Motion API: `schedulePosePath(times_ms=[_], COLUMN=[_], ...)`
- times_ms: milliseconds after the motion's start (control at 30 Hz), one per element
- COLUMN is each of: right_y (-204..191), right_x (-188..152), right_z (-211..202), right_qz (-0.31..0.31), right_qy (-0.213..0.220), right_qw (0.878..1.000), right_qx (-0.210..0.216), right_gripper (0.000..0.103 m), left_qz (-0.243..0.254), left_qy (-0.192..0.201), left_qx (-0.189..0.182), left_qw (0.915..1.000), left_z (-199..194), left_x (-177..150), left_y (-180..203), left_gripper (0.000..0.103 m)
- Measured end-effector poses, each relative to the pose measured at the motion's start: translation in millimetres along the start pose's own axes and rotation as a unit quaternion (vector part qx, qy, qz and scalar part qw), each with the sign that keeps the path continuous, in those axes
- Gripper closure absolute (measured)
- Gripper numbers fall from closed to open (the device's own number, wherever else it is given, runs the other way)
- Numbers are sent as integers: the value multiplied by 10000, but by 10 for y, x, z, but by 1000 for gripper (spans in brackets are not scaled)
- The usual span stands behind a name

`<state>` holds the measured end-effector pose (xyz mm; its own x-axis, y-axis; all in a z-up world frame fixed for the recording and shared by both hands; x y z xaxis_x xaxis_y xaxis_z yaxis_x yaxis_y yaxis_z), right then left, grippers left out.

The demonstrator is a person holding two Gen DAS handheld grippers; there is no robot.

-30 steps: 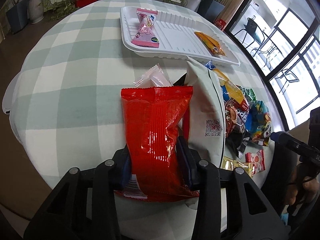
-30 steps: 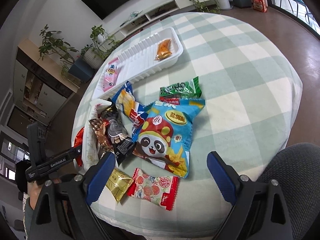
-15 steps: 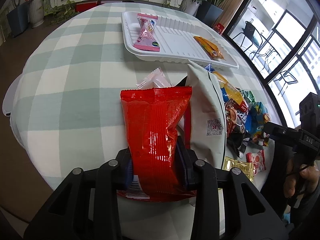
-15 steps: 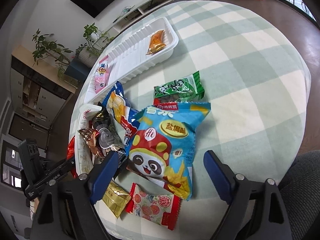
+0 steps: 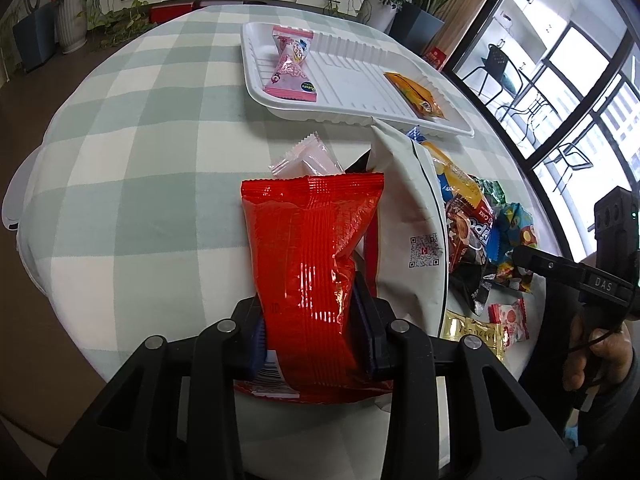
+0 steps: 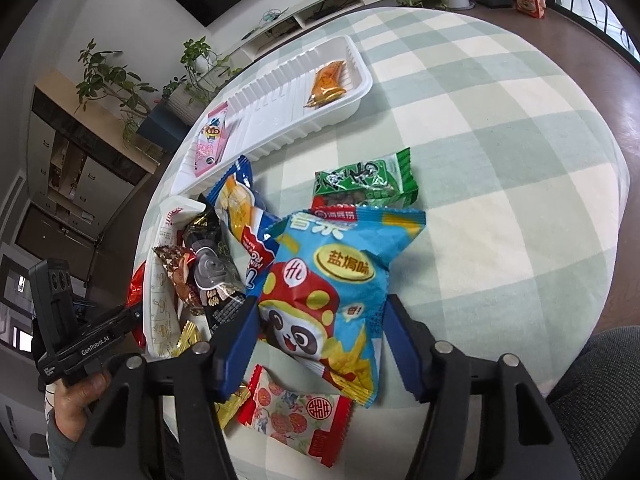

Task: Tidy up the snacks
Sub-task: 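Grasp the blue panda-print bag with the right tool while the left tool holds the red bag, then carry both bags over the tray and open both tools to release them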

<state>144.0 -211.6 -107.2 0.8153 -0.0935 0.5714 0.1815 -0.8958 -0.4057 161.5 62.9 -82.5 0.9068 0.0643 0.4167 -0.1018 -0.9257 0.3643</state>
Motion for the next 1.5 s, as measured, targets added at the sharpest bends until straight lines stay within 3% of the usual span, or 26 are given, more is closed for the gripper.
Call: schedulePosePath(times_ms=[367,700,1100,1300,1500], right_y=[37,90,157,445,787], right_x=[-37,-88,-26,280,810], right_z=[-71,-264,-361,-688,-1131], right_qz=[114,269,392,537,643], right_qy=[121,294,364,845,1509], right_qw=[9998,9988,9979,9949,9859], right_qx=[142,287,356,86,-329], right_gripper=[54,55,55,55,55], left_qz=[-30,-115,-312,-387,-109], left_qy=[24,135,269,593,971], left_qx=[-44,-159,-571,-553,-501], left_qw=[10000,9997,9975,9960,9940], left_z=[-10,-68,-225,-464,-694], left_x=[0,4,8,294,845], left_y=[-12,-28,-56,-186,-97], left_gripper=[70,70,70,70,70])
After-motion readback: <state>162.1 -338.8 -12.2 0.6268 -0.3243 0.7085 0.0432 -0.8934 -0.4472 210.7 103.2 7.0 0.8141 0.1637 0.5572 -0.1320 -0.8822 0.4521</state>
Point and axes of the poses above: each gripper's, at about its wrist camera, not at the fingertips, and z roughly the way its jaws point, y to its right, x to its top, the point moved 3 cm from there along z, roughly the way its jaws point, and after that the axes turned 10 degrees about -z, right-handed, at the moved point
